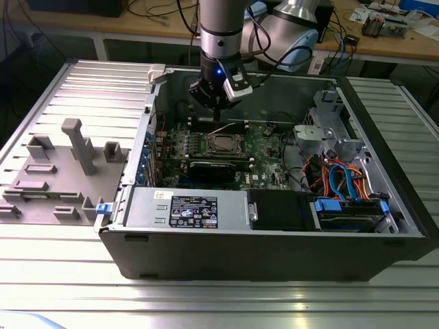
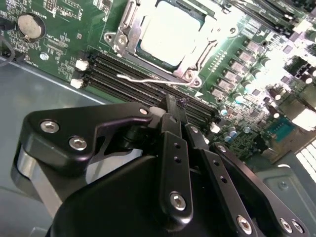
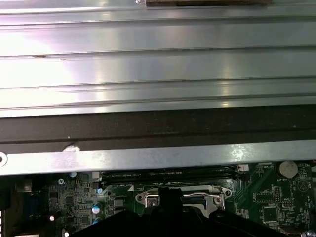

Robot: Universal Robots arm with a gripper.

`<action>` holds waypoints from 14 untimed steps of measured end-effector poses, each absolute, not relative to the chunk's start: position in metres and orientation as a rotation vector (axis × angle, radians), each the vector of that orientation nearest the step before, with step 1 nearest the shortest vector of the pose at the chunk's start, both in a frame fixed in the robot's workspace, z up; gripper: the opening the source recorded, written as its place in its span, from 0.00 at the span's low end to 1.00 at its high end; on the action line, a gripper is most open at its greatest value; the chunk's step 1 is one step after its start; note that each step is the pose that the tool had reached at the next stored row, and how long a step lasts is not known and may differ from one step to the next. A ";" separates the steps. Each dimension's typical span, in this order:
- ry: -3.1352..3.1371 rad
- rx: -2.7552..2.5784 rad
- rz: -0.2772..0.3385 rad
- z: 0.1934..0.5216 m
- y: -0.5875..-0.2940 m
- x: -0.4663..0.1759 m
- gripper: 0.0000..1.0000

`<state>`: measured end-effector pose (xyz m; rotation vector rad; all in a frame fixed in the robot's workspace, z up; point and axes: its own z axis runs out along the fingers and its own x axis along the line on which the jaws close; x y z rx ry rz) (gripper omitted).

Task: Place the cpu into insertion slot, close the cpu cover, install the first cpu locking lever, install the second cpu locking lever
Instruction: 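Install the first cpu locking lever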

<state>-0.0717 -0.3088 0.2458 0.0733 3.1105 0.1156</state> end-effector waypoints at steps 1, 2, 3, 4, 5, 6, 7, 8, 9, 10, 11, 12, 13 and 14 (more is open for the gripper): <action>3.111 0.073 0.116 0.245 -0.309 -0.070 0.11; 3.111 0.073 0.115 0.244 -0.309 -0.069 0.11; 3.111 0.073 0.116 0.243 -0.309 -0.067 0.11; 3.111 0.073 0.125 0.242 -0.309 -0.065 0.11; 3.111 0.074 0.129 0.241 -0.309 -0.062 0.11; 3.111 0.074 0.129 0.240 -0.309 -0.061 0.11; 3.111 0.074 0.129 0.239 -0.309 -0.061 0.11; 3.111 0.074 0.129 0.238 -0.309 -0.060 0.11; 3.111 0.074 0.129 0.238 -0.309 -0.059 0.11; 3.111 0.074 0.129 0.237 -0.309 -0.057 0.11; 3.111 0.073 0.129 0.236 -0.309 -0.056 0.11; 3.111 0.074 0.129 0.235 -0.309 -0.055 0.11; 3.111 0.074 0.129 0.234 -0.309 -0.054 0.11; 3.111 0.074 0.129 0.233 -0.309 -0.053 0.11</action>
